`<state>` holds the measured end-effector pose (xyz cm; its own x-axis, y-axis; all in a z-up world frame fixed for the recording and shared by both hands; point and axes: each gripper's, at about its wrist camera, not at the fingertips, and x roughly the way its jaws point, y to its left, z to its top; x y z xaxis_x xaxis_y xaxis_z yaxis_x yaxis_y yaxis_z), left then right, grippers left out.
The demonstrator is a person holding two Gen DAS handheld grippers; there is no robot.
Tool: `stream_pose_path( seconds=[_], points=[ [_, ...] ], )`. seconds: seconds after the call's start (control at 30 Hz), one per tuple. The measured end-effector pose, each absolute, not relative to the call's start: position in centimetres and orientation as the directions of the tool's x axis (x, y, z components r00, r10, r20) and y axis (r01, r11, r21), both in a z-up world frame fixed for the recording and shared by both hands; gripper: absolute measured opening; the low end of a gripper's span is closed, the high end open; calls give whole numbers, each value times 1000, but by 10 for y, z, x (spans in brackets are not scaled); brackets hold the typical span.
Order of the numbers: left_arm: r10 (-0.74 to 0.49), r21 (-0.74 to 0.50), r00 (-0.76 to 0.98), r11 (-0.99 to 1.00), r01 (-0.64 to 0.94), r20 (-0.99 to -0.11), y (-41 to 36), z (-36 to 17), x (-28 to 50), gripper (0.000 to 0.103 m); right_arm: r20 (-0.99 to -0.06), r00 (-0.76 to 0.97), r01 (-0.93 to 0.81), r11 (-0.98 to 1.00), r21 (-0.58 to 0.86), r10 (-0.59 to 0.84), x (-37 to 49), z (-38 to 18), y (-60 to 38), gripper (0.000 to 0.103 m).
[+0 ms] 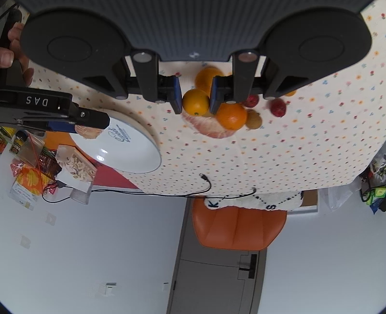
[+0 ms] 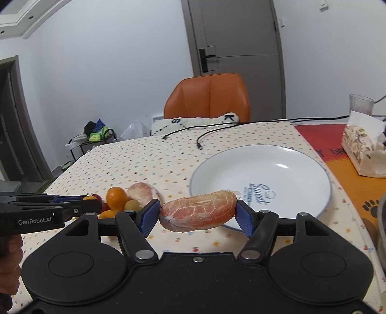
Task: Organize fruits
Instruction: 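Carry both fruits over the white plate while the right tool releases the pomelo segment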
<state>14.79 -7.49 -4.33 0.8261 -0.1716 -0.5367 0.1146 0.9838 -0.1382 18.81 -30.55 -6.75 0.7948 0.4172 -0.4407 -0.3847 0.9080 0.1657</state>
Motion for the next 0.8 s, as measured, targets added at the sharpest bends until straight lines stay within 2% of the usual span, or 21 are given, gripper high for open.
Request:
stream_pose_path(
  seconds=[0.8],
  points=[
    [-244,-132,812,970,206,-531,-123,-41,191,22,-458,848,-223,963,150,268,217,-88,-359,65]
  ],
)
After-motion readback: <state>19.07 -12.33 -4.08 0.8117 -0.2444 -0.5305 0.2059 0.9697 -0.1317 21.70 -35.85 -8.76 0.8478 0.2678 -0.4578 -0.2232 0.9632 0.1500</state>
